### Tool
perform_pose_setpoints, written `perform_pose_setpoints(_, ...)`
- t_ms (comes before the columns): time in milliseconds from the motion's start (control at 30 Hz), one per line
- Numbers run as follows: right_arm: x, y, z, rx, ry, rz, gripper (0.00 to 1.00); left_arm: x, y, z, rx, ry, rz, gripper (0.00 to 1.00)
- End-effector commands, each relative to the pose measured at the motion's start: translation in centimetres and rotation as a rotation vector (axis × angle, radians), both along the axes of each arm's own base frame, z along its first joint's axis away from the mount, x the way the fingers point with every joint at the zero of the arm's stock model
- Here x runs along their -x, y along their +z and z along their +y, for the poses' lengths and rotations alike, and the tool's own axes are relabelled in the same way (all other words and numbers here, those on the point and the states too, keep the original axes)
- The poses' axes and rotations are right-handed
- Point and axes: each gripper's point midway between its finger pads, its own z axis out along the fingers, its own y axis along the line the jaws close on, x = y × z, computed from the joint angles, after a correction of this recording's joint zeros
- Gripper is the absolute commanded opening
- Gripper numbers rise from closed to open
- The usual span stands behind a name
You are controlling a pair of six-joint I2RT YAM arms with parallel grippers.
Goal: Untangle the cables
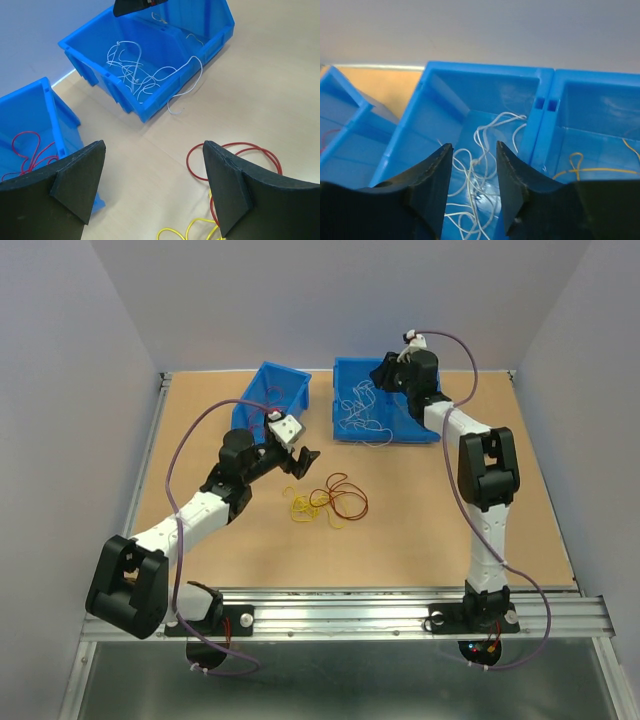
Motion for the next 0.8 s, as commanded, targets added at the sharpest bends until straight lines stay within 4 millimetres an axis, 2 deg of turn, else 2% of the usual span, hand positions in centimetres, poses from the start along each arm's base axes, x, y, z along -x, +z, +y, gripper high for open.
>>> perform_pose_setpoints(0,0.3,4.9,-0.2,0.080,-0.057,-0.073,0.47,-0.8,3.4,-0.3,0.025,0.010,-0.086,0.90)
perform_pose_setpoints(67,0.8,5.9,-0.1,0.101,-0.069,-0.082,0.51,-0.9,3.1,-0.3,0.020,0.010,-0.075,0.90)
perform_pose_setpoints(100,1.3,5.5,-0.1,0.105,-0.070,-0.070,0.51,-1.0,3.2,-0.3,0.020,0.013,-0.079,0.90)
perform_pose_setpoints(267,3.9,6.4,-0.8,0.104,-0.070,-0.058,0.57,-1.0,3.1,-0.3,0.014,0.017,-0.077,0.89)
perform_pose_setpoints(300,4.8,7.8,-1.0,0.099,-0.069,-0.078,0.59,-1.0,3.1,-0.3,0.014,0.017,-0.077,0.89)
perform_pose_setpoints(333,6.0,6.2,-1.3,0.117,-0.059,-0.042,0.64,-0.9,3.2,-0.3,0.014,0.018,-0.078,0.89)
perform_pose_setpoints(467,10.0,4.1,-1.9,0.148,-0.025,0.032,0.67,-0.9,3.2,-0.2,0.012,0.021,-0.083,0.89)
perform_pose_setpoints(533,11.5,4.0,-2.3,0.142,-0.028,0.050,0.67,-0.8,3.3,-0.2,0.011,0.021,-0.086,0.89)
perform_pose_setpoints(567,12.4,2.2,-2.6,0.152,-0.032,0.089,0.67,-0.7,3.4,-0.2,0.013,0.023,-0.088,0.89)
perform_pose_setpoints(667,13.2,0.7,-3.3,0.156,-0.061,0.128,0.67,-0.6,3.5,-0.1,0.013,0.023,-0.093,0.89)
perform_pose_setpoints(767,13.0,-1.2,-3.8,0.167,-0.094,0.168,0.63,-0.5,3.5,-0.1,0.012,0.022,-0.094,0.89)
